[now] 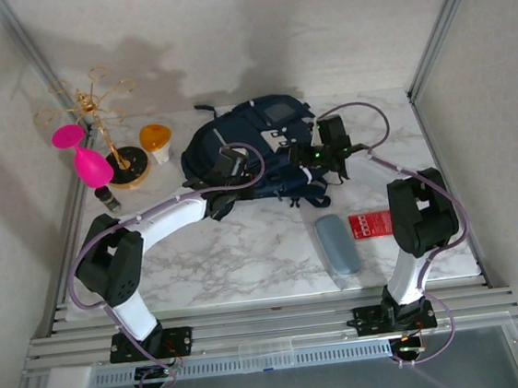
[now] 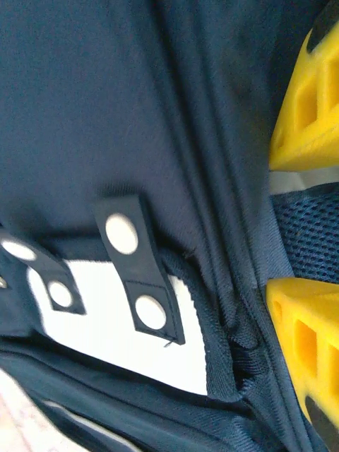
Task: Pack the student bag
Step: Unzip the student bag at the center of the table.
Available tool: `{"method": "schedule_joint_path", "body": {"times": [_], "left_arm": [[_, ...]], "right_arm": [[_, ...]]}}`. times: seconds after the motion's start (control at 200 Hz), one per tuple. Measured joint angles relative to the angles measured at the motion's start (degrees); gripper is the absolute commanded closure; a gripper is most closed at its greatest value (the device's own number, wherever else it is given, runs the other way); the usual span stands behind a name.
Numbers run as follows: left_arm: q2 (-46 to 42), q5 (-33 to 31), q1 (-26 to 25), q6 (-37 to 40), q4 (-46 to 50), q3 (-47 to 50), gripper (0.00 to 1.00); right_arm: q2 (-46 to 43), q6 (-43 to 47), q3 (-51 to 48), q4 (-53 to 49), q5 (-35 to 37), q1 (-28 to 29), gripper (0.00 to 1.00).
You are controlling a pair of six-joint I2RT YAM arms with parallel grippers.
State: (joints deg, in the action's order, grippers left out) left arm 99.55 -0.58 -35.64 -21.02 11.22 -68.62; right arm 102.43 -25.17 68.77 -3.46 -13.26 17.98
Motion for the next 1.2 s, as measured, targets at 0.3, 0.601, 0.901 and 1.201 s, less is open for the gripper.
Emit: {"method": "schedule_joint_path", "body": {"times": [0.3, 0.601, 0.901, 1.201], "left_arm": [[3.02, -0.44, 0.33, -1.27, 2.93, -2.99, 1.00], [3.37, -0.44, 0.44, -1.57, 3.21, -2.99, 1.00], [3.76, -0.44, 1.68, -1.60, 3.02, -2.93, 1.00], [3.28, -0.90, 2.86, -1.77, 2.93, -1.44, 1.00]], "right_arm": [[-3.98, -19.69, -5.53, 5.49, 0.74, 11.34, 0.27], [4.02, -41.83, -3.85, 10.95, 3.23, 14.32, 0.39], [9.27, -46.18, 2.89, 10.23, 7.85, 16.06, 0.73], [8.39, -33.68, 2.56, 8.68, 6.14, 15.30, 1.00]]}}
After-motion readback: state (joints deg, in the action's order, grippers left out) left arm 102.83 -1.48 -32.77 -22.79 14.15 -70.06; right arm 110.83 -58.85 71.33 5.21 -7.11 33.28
